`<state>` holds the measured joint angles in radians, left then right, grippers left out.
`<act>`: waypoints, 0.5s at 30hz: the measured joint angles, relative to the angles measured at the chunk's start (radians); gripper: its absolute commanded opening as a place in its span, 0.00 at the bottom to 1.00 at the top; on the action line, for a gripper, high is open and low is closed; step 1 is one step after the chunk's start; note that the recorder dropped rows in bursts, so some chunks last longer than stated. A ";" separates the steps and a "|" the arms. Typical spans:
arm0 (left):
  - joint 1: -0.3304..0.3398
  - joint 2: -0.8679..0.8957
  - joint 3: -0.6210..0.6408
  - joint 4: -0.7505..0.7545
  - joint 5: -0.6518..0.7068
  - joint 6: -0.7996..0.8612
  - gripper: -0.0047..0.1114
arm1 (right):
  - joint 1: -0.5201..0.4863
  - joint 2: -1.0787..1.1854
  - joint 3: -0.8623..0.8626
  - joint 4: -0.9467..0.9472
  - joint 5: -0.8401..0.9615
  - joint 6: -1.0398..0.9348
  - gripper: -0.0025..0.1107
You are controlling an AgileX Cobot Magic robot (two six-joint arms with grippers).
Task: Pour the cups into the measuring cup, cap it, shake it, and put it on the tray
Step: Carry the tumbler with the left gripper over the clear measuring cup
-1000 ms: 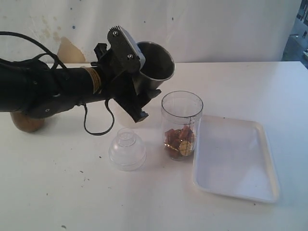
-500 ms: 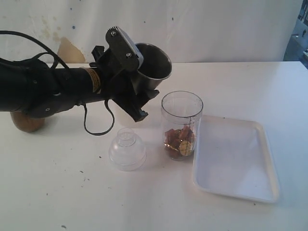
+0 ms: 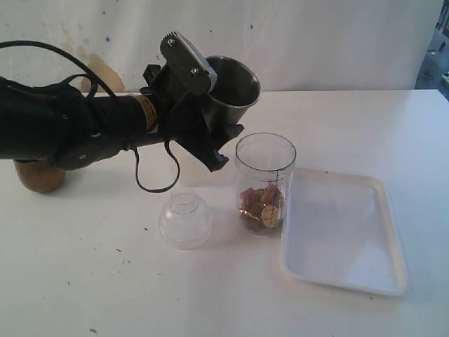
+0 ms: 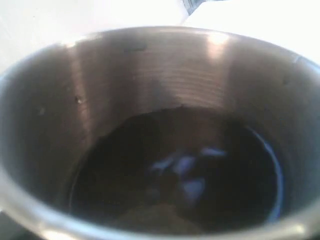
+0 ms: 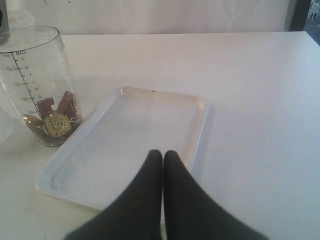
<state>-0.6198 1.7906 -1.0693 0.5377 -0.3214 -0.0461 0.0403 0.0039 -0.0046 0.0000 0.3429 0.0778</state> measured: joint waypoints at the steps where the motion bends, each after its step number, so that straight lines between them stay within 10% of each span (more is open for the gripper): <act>1: -0.003 0.007 0.000 0.000 -0.004 0.000 0.04 | 0.000 0.000 0.000 0.000 0.000 0.000 0.02; 15: -0.008 0.016 -0.001 0.000 -0.042 0.199 0.04 | 0.000 0.000 0.000 0.000 0.000 0.000 0.02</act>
<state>-0.6282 1.8067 -1.0705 0.5377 -0.3634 0.1533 0.0403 0.0039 -0.0046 0.0000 0.3429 0.0778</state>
